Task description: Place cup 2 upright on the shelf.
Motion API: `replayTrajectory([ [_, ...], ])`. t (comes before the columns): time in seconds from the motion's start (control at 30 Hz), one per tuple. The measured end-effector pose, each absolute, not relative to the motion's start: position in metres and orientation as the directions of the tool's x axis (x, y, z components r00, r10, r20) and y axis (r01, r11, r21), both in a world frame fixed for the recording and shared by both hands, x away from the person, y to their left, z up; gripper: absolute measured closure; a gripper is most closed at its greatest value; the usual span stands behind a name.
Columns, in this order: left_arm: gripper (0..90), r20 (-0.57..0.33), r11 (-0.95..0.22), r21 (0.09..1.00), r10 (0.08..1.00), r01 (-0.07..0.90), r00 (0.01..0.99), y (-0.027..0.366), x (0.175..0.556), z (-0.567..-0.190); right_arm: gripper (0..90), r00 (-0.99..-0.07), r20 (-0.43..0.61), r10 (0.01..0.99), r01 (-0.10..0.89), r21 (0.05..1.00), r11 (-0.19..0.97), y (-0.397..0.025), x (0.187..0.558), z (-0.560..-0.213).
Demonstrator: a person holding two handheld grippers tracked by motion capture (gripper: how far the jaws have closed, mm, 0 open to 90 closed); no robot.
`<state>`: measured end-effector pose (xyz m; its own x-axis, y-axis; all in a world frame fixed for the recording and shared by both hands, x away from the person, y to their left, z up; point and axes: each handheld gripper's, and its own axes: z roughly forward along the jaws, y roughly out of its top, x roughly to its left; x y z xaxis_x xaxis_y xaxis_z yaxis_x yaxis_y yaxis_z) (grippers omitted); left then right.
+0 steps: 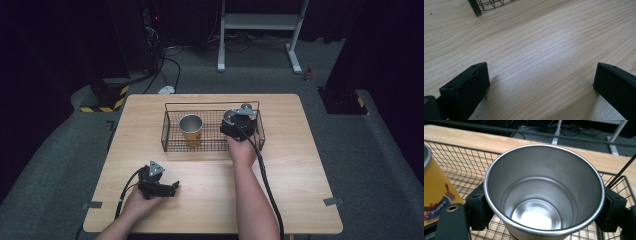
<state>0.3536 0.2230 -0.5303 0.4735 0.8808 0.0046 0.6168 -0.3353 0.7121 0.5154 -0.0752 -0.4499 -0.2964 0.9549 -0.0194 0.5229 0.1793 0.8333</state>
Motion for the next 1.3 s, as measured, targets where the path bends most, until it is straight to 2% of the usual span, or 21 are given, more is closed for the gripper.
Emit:
replayTrajectory([
  [0.4, 1.0, 0.008, -0.339, 0.712, 0.879, 0.614, 0.476, 0.223, 0.354, -0.530, 18.5, -0.291, -0.022, 0.956, 0.594, 0.780, 0.199, -0.075, 0.527, -0.467],
  [0.7, 1.0, 0.005, -0.335, 0.713, 0.881, 0.616, 0.474, 0.223, 0.353, -0.530, 17.3, -0.301, 0.020, 0.954, 0.638, 0.747, 0.186, -0.077, 0.531, -0.470],
  [0.9, 1.0, 0.005, -0.335, 0.713, 0.881, 0.616, 0.473, 0.223, 0.353, -0.530, 10.6, -0.307, -0.036, 0.951, 0.606, 0.764, 0.224, -0.075, 0.525, -0.464],
  [1.1, 1.0, 0.006, -0.338, 0.712, 0.880, 0.616, 0.476, 0.223, 0.353, -0.530, 8.9, -0.318, -0.044, 0.947, 0.529, 0.821, 0.215, -0.079, 0.510, -0.442],
  [1.3, 1.0, 0.006, -0.338, 0.712, 0.880, 0.616, 0.476, 0.223, 0.353, -0.530, 9.0, -0.361, -0.046, 0.931, 0.458, 0.861, 0.220, -0.084, 0.480, -0.429],
])
